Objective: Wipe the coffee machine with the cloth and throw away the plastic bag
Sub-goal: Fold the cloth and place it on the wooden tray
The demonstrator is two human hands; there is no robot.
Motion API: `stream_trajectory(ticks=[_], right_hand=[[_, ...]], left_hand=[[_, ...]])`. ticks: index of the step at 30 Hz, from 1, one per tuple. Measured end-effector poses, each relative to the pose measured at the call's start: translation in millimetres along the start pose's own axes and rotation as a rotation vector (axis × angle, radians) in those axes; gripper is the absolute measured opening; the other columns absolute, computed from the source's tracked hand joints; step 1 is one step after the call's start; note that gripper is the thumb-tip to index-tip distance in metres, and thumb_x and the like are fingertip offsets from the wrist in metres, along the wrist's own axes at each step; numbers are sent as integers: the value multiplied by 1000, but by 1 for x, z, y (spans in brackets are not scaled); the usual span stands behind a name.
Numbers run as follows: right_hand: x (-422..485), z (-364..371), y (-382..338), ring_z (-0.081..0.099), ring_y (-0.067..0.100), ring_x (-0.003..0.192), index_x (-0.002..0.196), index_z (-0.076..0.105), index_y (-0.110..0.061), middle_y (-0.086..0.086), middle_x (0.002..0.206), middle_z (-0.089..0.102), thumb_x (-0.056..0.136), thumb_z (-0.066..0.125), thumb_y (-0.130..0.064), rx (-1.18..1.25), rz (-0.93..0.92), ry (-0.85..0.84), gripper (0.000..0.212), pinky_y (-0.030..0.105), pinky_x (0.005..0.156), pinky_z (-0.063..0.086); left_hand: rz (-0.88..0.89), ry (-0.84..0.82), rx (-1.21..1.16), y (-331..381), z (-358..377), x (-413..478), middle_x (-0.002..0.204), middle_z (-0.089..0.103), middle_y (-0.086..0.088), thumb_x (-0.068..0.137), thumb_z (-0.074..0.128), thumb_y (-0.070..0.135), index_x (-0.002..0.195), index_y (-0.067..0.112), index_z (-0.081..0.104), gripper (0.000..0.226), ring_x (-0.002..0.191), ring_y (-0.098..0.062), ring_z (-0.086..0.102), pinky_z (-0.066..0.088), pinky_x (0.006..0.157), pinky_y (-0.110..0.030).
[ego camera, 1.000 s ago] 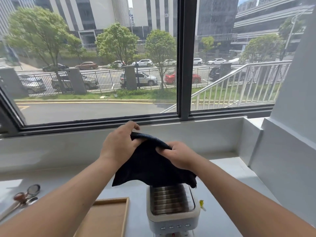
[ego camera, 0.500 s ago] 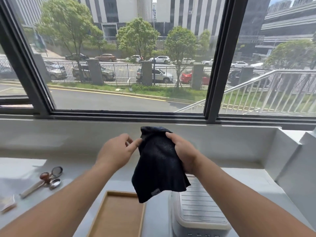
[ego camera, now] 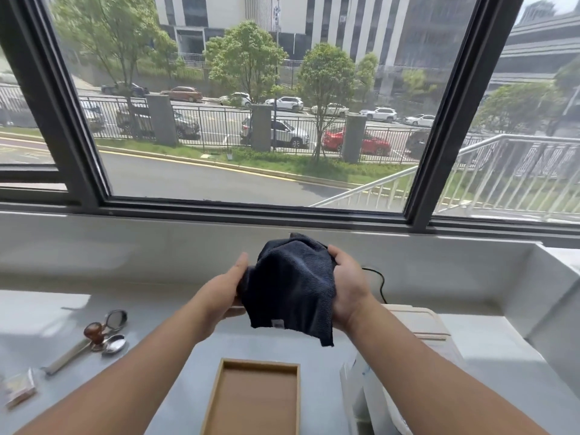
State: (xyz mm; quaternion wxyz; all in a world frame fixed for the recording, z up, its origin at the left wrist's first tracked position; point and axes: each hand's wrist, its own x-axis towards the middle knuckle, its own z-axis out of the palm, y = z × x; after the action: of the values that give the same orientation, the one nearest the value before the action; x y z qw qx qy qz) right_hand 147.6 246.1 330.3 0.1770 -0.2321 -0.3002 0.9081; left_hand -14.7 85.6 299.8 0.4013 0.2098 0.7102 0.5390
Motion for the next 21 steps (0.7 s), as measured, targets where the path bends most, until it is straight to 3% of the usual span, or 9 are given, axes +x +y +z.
stream_trajectory(ticks=[4, 7, 10, 13, 16, 19, 21], right_hand=[[14, 10, 6, 73, 35, 90, 109, 75, -5, 18, 109, 74, 104, 40, -34, -36, -56, 86, 46, 44, 83, 61], [23, 14, 13, 75, 34, 82, 100, 77, -6, 18, 102, 76, 103, 38, -35, -102, -59, 154, 49, 42, 72, 62], [29, 15, 19, 75, 36, 91, 107, 79, -6, 20, 113, 76, 104, 34, -38, -203, -62, 190, 55, 46, 78, 63], [34, 18, 21, 71, 37, 100, 119, 74, -6, 19, 119, 73, 103, 32, -36, -291, -80, 185, 54, 47, 86, 61], [37, 26, 23, 71, 34, 95, 110, 76, -8, 18, 112, 72, 101, 34, -31, -327, -105, 172, 49, 45, 84, 60], [41, 32, 26, 75, 32, 87, 97, 82, -9, 16, 105, 75, 103, 36, -35, -356, -108, 181, 53, 41, 76, 62], [42, 36, 27, 74, 32, 88, 98, 81, -8, 16, 104, 75, 103, 38, -35, -387, -88, 181, 51, 41, 80, 60]], left_hand=[[58, -3, -27, 0, -25, 14, 109, 81, -6, 109, 50, 44, 117, 13, 75, 41, 98, -22, 78, 61, 81, -34], [78, 34, 12, -1, -43, 22, 103, 82, -3, 109, 46, 48, 114, 19, 73, 39, 91, -22, 78, 60, 71, -31], [67, 76, 32, -6, -61, 32, 103, 81, -1, 109, 43, 52, 113, 25, 69, 38, 93, -24, 77, 61, 70, -35], [23, 86, 42, -14, -81, 41, 110, 79, -4, 109, 40, 53, 114, 25, 68, 40, 99, -26, 76, 64, 79, -43], [-45, 37, 37, -21, -97, 46, 111, 79, -5, 109, 38, 53, 116, 23, 68, 44, 102, -28, 76, 65, 82, -46], [-48, -10, -60, -24, -108, 48, 114, 79, -6, 111, 40, 48, 120, 18, 68, 43, 104, -27, 76, 62, 80, -41], [-20, -8, -146, -22, -114, 47, 112, 80, -5, 110, 47, 42, 120, 14, 70, 38, 101, -23, 77, 60, 79, -36]])
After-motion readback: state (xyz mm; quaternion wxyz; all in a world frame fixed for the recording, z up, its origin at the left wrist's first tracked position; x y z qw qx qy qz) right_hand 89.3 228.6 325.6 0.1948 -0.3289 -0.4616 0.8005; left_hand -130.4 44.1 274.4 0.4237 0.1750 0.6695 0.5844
